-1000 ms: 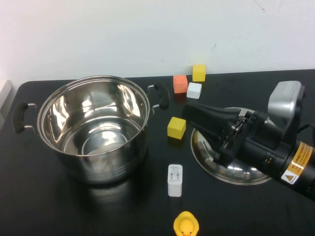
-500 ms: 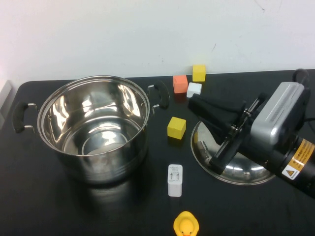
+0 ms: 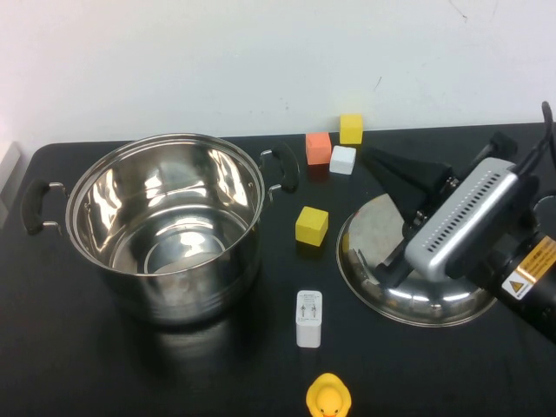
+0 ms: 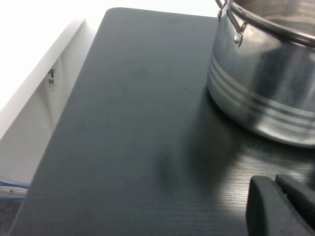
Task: Cover the pot
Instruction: Pick up the pot lid
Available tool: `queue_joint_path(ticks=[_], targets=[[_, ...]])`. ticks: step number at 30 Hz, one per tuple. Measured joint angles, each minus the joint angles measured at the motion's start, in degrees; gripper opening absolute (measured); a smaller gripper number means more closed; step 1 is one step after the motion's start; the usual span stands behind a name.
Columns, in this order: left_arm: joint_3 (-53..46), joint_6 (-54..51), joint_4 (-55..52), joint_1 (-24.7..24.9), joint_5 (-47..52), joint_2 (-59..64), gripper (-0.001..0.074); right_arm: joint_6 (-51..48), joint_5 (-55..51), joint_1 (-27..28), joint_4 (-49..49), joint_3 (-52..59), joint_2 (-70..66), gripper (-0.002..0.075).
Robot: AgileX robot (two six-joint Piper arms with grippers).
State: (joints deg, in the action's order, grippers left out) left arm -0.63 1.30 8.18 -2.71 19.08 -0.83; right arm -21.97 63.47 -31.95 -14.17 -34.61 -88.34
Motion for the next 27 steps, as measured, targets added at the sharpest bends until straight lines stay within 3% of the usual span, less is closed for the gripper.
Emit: queue_joint_path(ticks=[6, 13, 27], targets=[[0.0, 0.0, 0.0, 0.0, 0.0, 0.0, -0.0002, -6.12, -9.02, 0.0, 9.1, 0.0, 0.0, -0.0001], [0.0, 0.0, 0.0, 0.0, 0.0, 0.0, -0.0002, -6.63, -19.7, 0.97, 27.51, 0.0, -0.12, -0.0001], [0.0, 0.0, 0.0, 0.0, 0.0, 0.0, -0.0002, 9.83, -8.16, 2.92, 33.88, -0.37, -12.27, -0.0001]])
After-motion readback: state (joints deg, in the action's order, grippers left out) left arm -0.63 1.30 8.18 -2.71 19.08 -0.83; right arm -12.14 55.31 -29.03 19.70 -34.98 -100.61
